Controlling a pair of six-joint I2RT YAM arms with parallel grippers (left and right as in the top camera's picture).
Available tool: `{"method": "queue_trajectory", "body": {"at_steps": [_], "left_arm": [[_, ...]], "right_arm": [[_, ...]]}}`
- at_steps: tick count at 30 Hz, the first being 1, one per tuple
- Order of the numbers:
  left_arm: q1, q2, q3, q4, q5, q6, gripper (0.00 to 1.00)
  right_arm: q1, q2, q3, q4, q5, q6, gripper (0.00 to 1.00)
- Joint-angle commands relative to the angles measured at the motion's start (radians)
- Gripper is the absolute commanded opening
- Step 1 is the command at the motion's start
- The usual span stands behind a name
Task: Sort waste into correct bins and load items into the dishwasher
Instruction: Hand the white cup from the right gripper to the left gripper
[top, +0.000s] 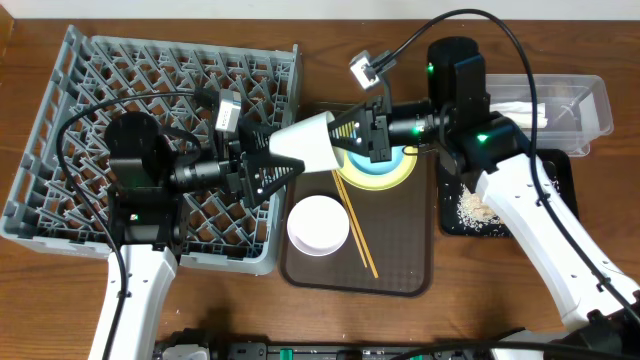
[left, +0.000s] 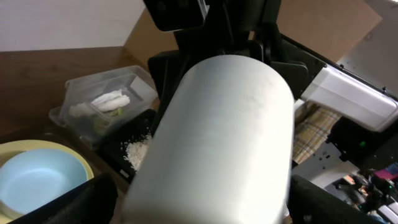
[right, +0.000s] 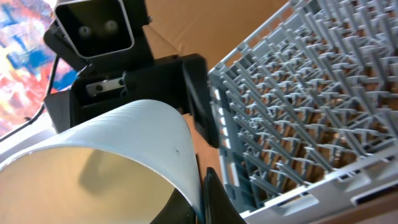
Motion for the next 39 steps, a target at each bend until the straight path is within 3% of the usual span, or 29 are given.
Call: {"method": "queue_trajectory", "body": {"at_steps": [1,8,15,24,34,39], "left_arm": [[-0.002,-0.001,0.016,0.021,0.030,-0.018,0.89],[-0.026,-0.002,0.016,0.074,0.030,-0.050,0.88],[-0.064,-0.001,0.016,0.097,0.030,-0.050,0.78],[-0.064,-0.001,0.016,0.140,0.022,-0.049,0.76],[-0.048,-0.001,0.016,0.159,0.022,-0.044,0.64],[-0.016,-0.001,0.016,0.159,0.022,-0.038,0.63]], "right_arm": [[0.016,0.002,0.003,0.007,-0.045,0.018,0.01],[0.018,0.002,0.003,0.024,-0.045,0.022,0.01],[0.018,0.002,0.003,0.025,-0.044,0.030,0.01],[0.016,0.002,0.003,0.021,-0.045,0.030,0.01],[0.016,0.002,0.003,0.021,-0.045,0.029,0.02],[0.016,0.002,0.003,0.021,-0.045,0.029,0.04]]}}
